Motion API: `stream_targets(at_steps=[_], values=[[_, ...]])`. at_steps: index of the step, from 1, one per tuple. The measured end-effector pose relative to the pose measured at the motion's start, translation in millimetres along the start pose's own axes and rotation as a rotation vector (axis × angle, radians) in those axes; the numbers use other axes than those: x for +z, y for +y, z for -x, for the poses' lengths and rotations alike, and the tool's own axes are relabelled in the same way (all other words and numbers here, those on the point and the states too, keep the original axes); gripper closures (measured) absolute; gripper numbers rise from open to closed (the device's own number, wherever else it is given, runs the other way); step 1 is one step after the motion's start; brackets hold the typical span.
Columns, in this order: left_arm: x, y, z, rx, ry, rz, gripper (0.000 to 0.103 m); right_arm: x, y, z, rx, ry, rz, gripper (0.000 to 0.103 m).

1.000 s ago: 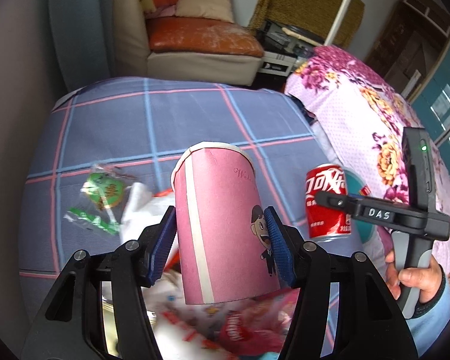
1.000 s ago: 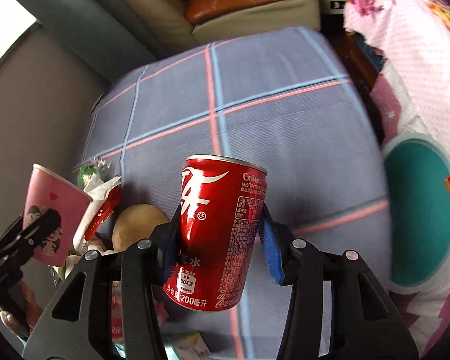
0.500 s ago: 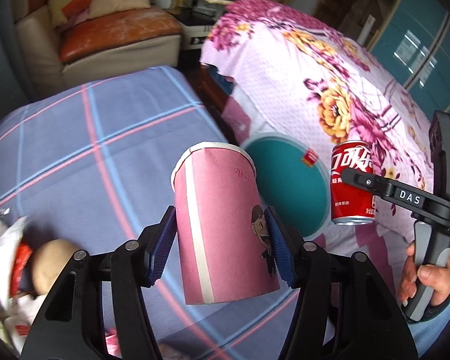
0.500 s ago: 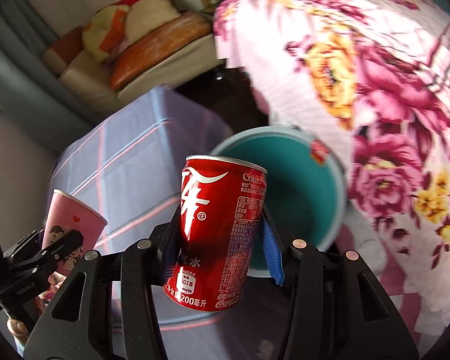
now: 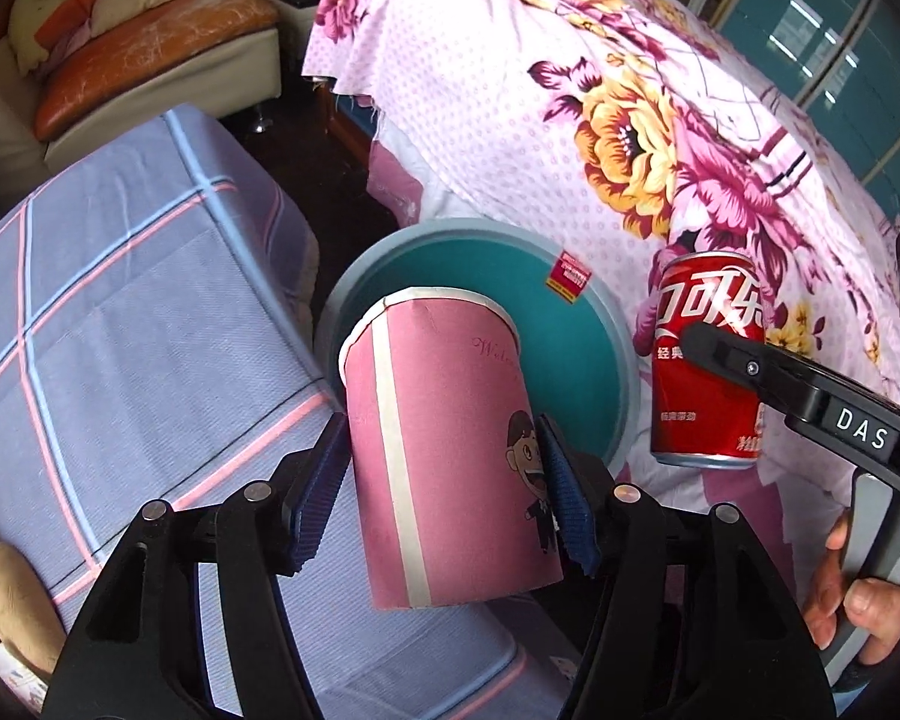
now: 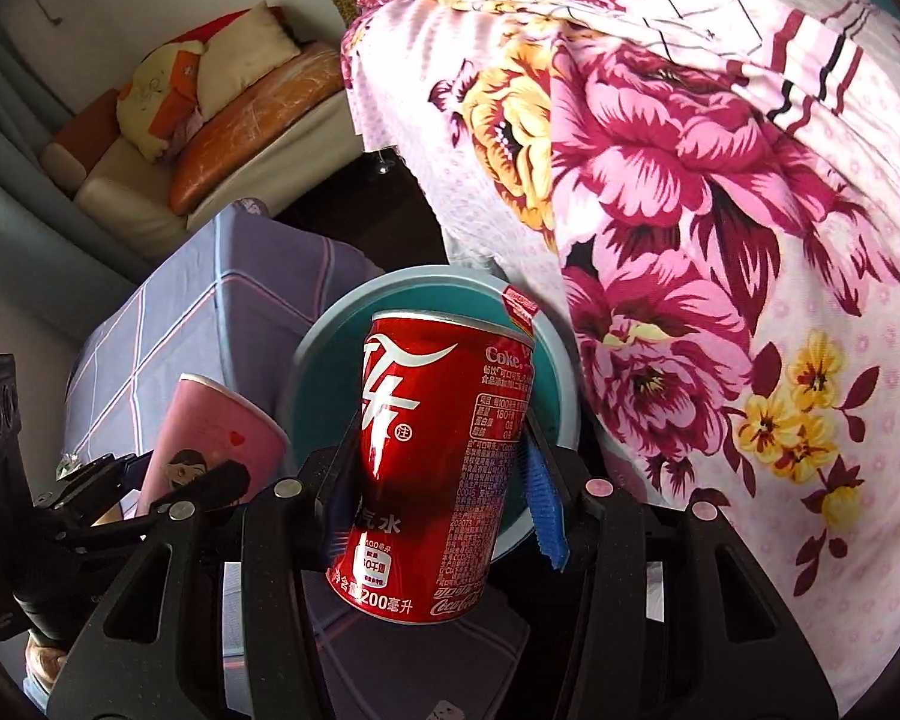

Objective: Collect trash
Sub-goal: 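Carry the pink cup and red can over the teal bin and release both, then return both tools to the trash pile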

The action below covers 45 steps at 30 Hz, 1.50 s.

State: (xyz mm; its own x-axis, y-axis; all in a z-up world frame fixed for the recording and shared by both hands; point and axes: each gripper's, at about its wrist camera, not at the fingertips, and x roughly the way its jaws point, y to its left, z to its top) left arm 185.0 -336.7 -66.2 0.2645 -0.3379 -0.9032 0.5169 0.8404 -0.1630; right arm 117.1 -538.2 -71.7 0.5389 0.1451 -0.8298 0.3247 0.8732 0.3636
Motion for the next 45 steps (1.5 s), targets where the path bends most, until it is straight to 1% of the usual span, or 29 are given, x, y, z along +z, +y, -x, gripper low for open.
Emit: stream_targets(at_steps=[3,4,6,8,9,12,16,21,23,29,32,38,41,45], values=[[1.7,-5.2,-5.4,0.021,0.007,-0.016,0.037,0.2,-4.9,-1.3,0.002,0.002,-0.009,0.057],[1.3,-4.9,-5.6,0.018,0.007,-0.016,0.036,0.2,-6.7,-1.9,0.002,0.004,-0.009,0.057],[1.2,-3.0,-5.3,0.017,0.003,-0.008,0.033,0.1,-7.6,-3.3,0.002,0.008,-0.007,0.057],[1.9,-0.4,-5.5,0.022,0.004,0.005,0.024,-1.6,-8.5,-3.5,0.004,0.013,-0.003,0.057],[1.8,0.9,-4.5,0.024,0.001,0.010,0.024,-1.9,-8.3,-4.2,0.004,0.015,-0.001,0.057],[-0.4,6.3,1.8,0.037,-0.009,0.021,0.021,-0.2,-5.0,-7.8,0.006,0.021,0.005,0.057],[-5.5,17.3,14.2,0.051,-0.026,0.043,0.014,0.0,-0.3,-15.1,0.012,0.041,0.010,0.057],[-14.1,31.8,29.7,0.064,-0.039,0.074,0.011,0.1,7.3,-24.6,0.011,0.071,0.015,0.056],[-17.9,36.7,35.6,0.056,-0.042,0.087,0.010,0.3,10.5,-27.0,0.012,0.078,0.017,0.044],[-30.2,41.7,51.6,0.049,-0.049,0.098,0.009,-3.2,18.3,-22.7,0.007,0.081,0.018,0.031],[-38.4,43.9,60.3,0.048,-0.052,0.099,0.009,-7.2,19.5,-18.5,0.006,0.088,0.012,0.027],[-60.4,55.7,83.2,0.059,-0.068,0.127,0.009,-22.1,29.1,-7.9,-0.005,0.106,0.031,0.025],[-72.7,64.9,95.7,0.070,-0.075,0.150,0.009,-31.7,39.4,-1.1,0.002,0.111,0.050,0.021],[-90.1,77.1,113.3,0.091,-0.091,0.178,0.009,-45.2,59.8,8.2,0.014,0.116,0.085,0.021]])
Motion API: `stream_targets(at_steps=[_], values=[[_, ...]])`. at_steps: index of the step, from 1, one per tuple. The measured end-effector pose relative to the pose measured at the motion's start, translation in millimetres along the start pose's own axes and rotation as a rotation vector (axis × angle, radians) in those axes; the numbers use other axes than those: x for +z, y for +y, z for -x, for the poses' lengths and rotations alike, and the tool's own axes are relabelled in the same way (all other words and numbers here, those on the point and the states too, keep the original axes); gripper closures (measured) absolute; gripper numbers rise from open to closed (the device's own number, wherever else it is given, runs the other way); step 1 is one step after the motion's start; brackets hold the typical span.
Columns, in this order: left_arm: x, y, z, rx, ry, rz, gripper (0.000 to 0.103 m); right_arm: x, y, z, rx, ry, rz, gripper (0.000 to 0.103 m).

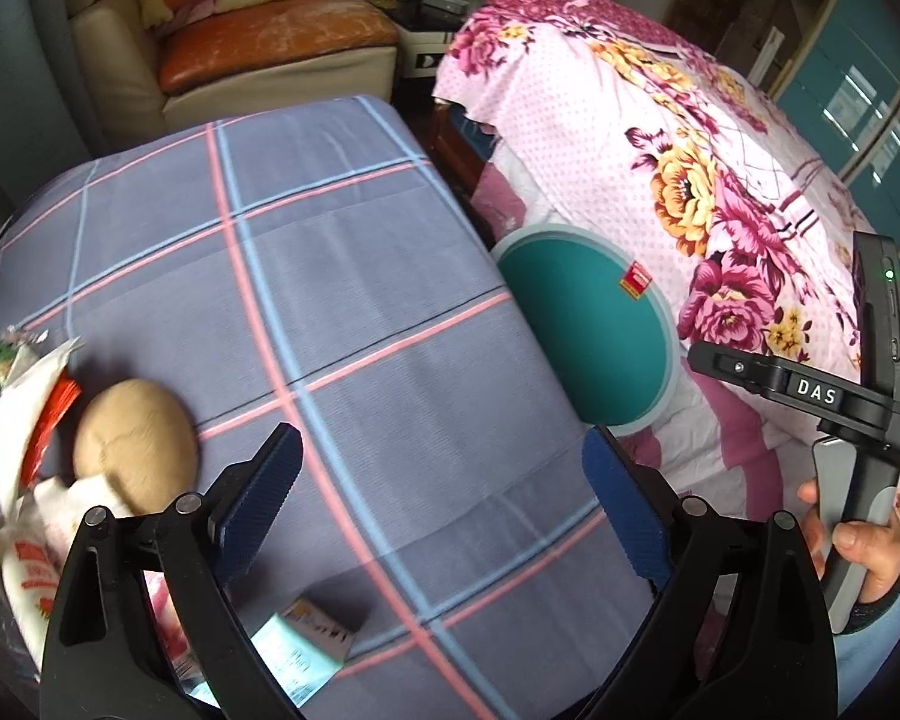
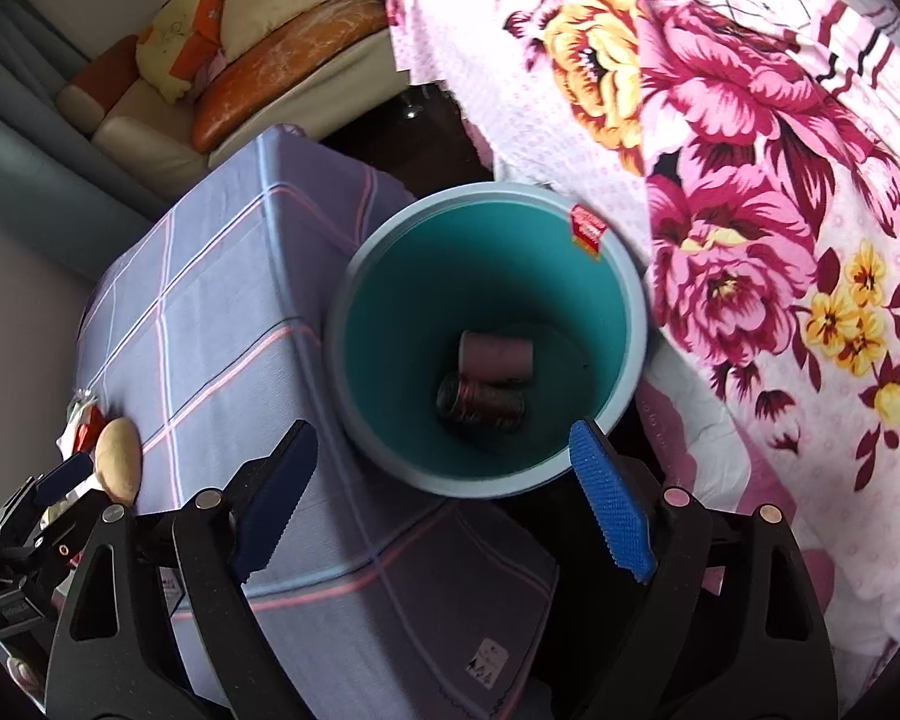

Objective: Collect trash
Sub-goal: 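Return both tools to the trash pile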

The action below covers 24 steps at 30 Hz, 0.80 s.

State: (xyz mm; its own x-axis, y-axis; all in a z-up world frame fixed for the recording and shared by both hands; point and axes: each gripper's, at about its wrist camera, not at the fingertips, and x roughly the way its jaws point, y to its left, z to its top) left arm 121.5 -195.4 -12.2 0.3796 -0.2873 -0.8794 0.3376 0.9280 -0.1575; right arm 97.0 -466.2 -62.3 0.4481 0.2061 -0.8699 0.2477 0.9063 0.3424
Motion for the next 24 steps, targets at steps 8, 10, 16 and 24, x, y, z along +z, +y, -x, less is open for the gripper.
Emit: stream_targets(at_steps=[8,10,16,24], values=[[-29.2,36.5,40.4,0.037,-0.032,0.047,0.008,-24.5,49.2,8.3,0.041,0.033,0.052,0.020],[-36.4,46.1,52.6,0.050,-0.046,0.058,0.008,-33.1,64.3,9.9,0.046,0.042,0.077,0.020],[-58.9,82.1,87.0,0.083,-0.097,0.119,0.008,-60.5,110.9,9.4,0.061,0.086,0.147,0.020],[-94.1,145.5,116.5,0.094,-0.154,0.244,0.008,-108.2,178.0,-0.9,0.083,0.192,0.254,0.020]])
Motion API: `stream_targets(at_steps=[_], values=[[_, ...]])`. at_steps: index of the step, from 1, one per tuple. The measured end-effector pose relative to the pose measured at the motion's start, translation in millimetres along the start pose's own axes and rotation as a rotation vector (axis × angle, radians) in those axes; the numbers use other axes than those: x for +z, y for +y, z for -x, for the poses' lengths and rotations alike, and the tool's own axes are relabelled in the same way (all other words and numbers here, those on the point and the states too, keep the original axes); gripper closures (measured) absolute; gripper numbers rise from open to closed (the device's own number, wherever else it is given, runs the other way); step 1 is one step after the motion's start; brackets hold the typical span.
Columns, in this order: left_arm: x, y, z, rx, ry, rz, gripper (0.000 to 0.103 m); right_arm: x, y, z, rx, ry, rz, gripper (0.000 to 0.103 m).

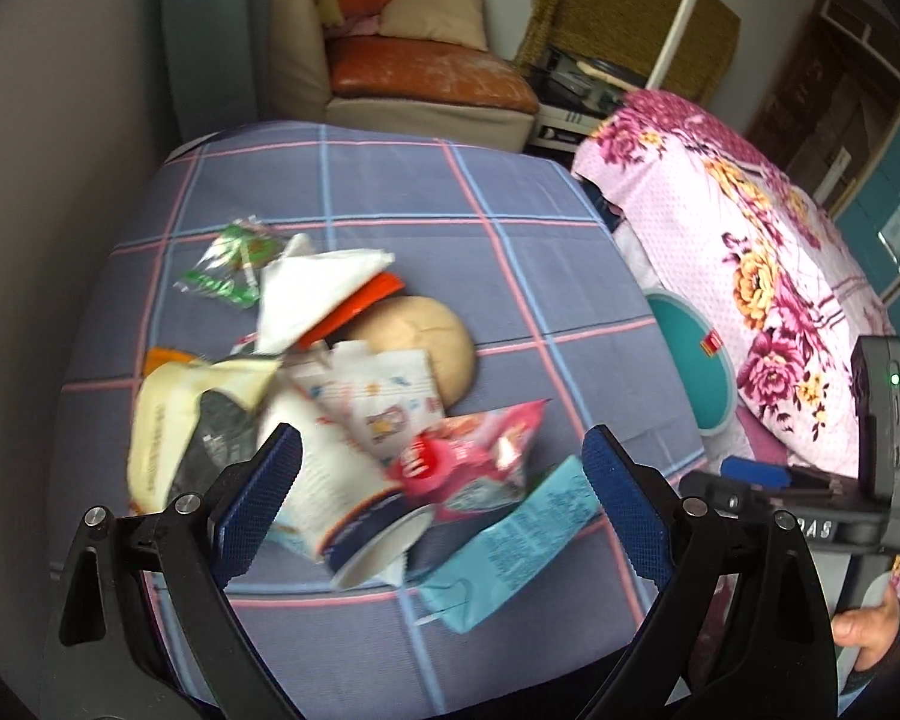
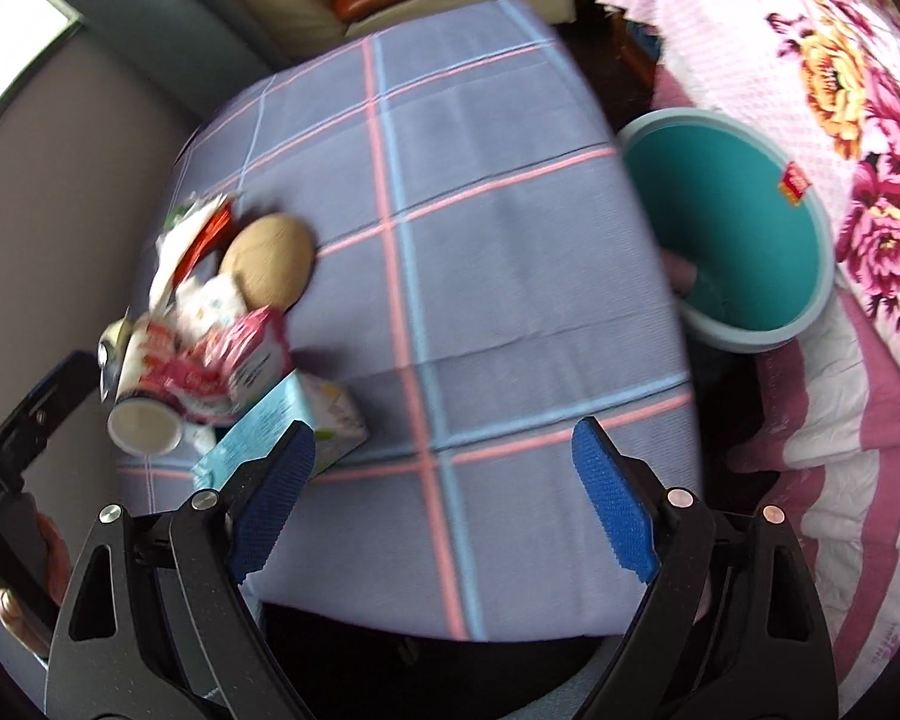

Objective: Collect trash
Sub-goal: 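Return both tools to the trash pile, then grasp the white cup with the left tool while the right tool grasps the blue milk carton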

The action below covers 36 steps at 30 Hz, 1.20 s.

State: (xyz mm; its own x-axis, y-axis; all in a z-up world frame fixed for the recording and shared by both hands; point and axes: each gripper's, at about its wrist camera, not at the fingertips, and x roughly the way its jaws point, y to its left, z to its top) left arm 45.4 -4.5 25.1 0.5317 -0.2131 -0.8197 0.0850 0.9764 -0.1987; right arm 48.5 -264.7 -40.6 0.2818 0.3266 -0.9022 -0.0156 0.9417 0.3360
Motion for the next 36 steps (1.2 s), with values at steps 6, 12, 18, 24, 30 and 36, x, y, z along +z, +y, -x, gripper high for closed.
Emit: stream_targets(at_steps=[6,12,18,24,30,36], values=[[-12.9,32.2,2.7,-0.004,0.006,0.023,0.008,-14.8,45.9,-21.2,0.021,0.070,0.014,0.020],[-21.0,58.9,-5.2,-0.013,0.023,0.063,0.008,-17.5,76.8,-42.0,0.017,0.104,-0.007,0.020],[-27.0,85.4,-12.4,-0.011,0.045,0.099,0.008,-10.3,85.1,-69.4,-0.009,0.134,-0.061,0.020],[-28.3,104.1,-18.7,-0.010,0.061,0.133,0.008,-8.6,83.8,-88.1,0.001,0.153,-0.096,0.019],[-26.7,106.6,-22.1,-0.026,0.075,0.166,0.008,-9.8,80.4,-91.5,0.023,0.138,-0.042,0.020],[-21.0,84.5,-16.4,-0.069,0.075,0.152,0.008,-13.8,68.1,-79.4,-0.003,0.114,0.037,0.023]])
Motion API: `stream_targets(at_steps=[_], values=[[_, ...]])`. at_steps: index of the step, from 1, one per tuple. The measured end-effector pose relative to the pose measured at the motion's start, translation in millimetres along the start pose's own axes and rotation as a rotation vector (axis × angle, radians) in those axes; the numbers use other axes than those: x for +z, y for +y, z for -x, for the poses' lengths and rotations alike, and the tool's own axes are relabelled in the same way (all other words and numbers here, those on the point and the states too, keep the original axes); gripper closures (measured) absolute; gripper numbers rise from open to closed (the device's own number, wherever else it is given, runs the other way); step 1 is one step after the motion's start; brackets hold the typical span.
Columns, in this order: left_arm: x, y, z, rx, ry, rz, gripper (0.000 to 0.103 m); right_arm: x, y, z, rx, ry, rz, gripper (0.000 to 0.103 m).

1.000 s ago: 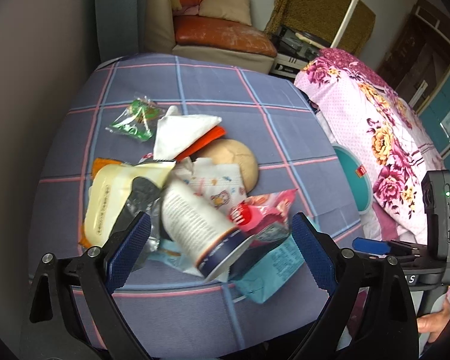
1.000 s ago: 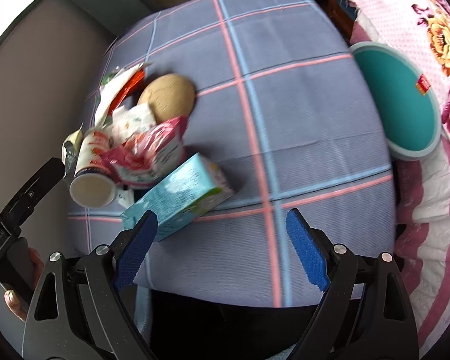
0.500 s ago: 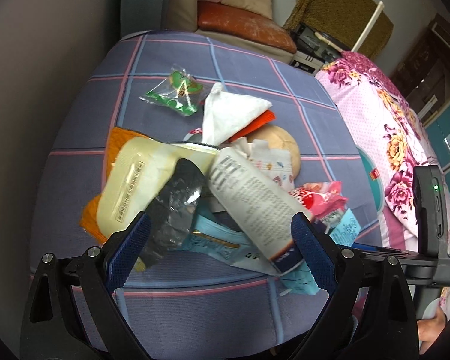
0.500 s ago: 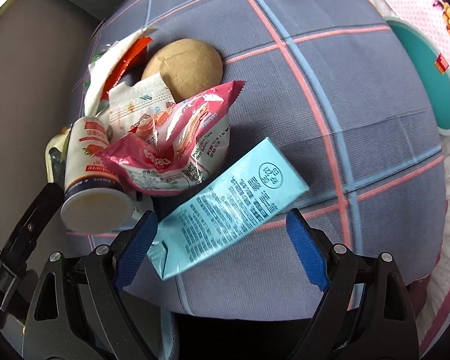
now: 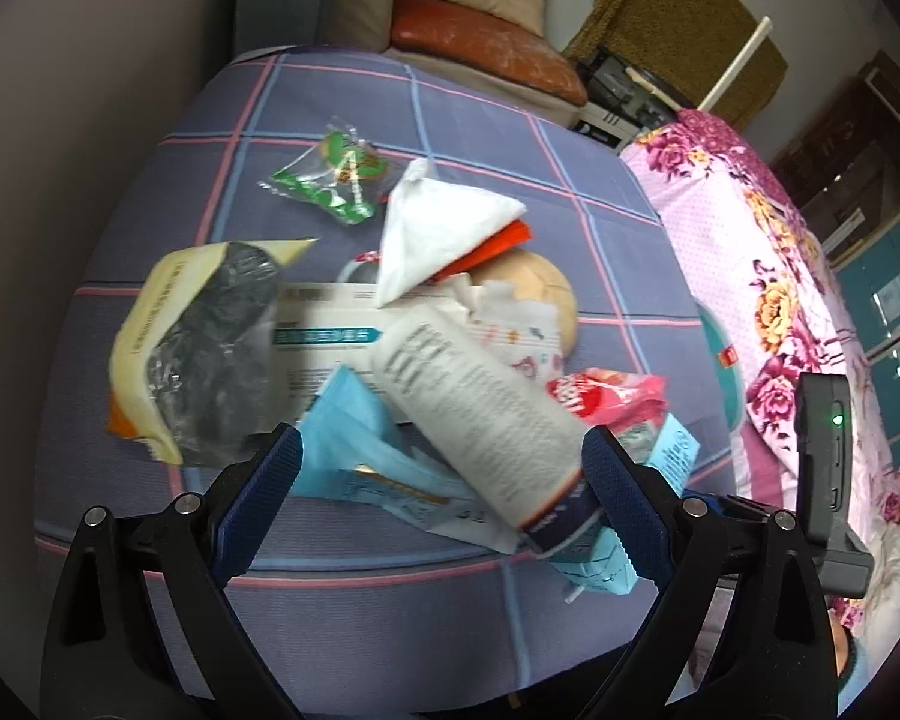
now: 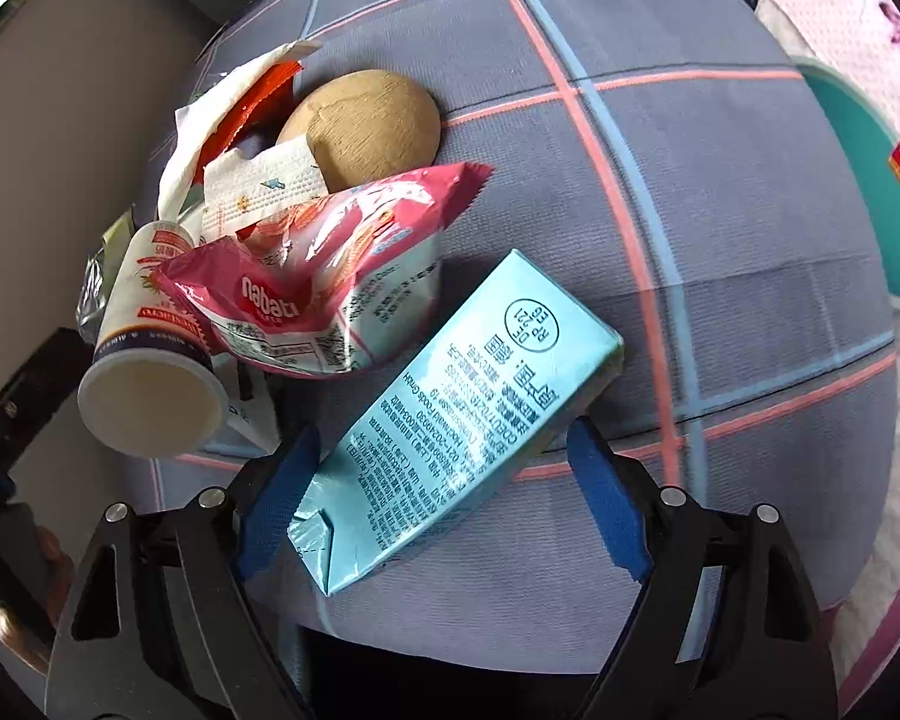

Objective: Collect trash
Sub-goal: 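Grasp the white cup with the left tool while the right tool grasps the blue milk carton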

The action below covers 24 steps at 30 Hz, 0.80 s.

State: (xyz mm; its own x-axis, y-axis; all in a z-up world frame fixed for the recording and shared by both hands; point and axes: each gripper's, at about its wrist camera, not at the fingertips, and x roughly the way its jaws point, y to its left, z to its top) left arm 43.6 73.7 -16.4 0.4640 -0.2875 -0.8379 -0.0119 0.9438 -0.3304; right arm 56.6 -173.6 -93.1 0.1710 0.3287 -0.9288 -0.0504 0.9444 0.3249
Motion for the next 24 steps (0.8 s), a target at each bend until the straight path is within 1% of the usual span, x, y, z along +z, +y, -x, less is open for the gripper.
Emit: stream_targets(at_steps=[2,3,4,5,9,10,12,13,14,17,24], values=[[1.2,-7.9,-1.0,0.000,-0.001,0.002,0.008,0.4,-8.6,7.3,-0.010,-0.010,0.016,0.024],[2.5,-10.8,-2.6,0.004,0.000,0.003,0.008,-0.4,-14.0,10.8,-0.028,-0.016,0.022,0.028],[4.0,-13.2,-6.1,0.014,0.005,0.008,0.008,-1.5,-21.3,14.0,-0.039,-0.017,0.024,0.036],[5.0,-14.9,-9.8,0.019,0.012,0.013,0.008,-2.1,-28.7,15.9,-0.047,-0.013,0.019,0.038],[6.5,-16.7,-28.7,0.024,0.059,0.044,0.009,-5.9,-56.4,22.4,-0.056,-0.014,-0.003,0.039],[5.8,-19.1,-33.8,0.027,0.068,0.041,0.010,-6.6,-61.1,23.8,-0.052,-0.013,-0.007,0.041],[4.3,-23.6,-40.5,0.046,0.081,0.026,0.019,-7.5,-67.3,26.0,-0.035,-0.015,-0.015,0.045],[2.7,-27.1,-43.4,0.053,0.084,0.012,0.031,-7.7,-69.6,27.0,-0.021,-0.016,-0.014,0.049],[1.0,-29.7,-44.6,0.052,0.084,0.000,0.039,-6.6,-67.3,25.3,-0.016,-0.018,-0.009,0.053],[-3.8,-39.5,-44.6,0.082,0.068,-0.049,0.045,-8.0,-63.4,27.3,-0.014,-0.040,0.013,0.055],[-9.1,-45.1,-54.6,0.147,0.102,-0.097,0.045,3.9,-67.8,25.3,-0.006,-0.056,0.021,0.056]])
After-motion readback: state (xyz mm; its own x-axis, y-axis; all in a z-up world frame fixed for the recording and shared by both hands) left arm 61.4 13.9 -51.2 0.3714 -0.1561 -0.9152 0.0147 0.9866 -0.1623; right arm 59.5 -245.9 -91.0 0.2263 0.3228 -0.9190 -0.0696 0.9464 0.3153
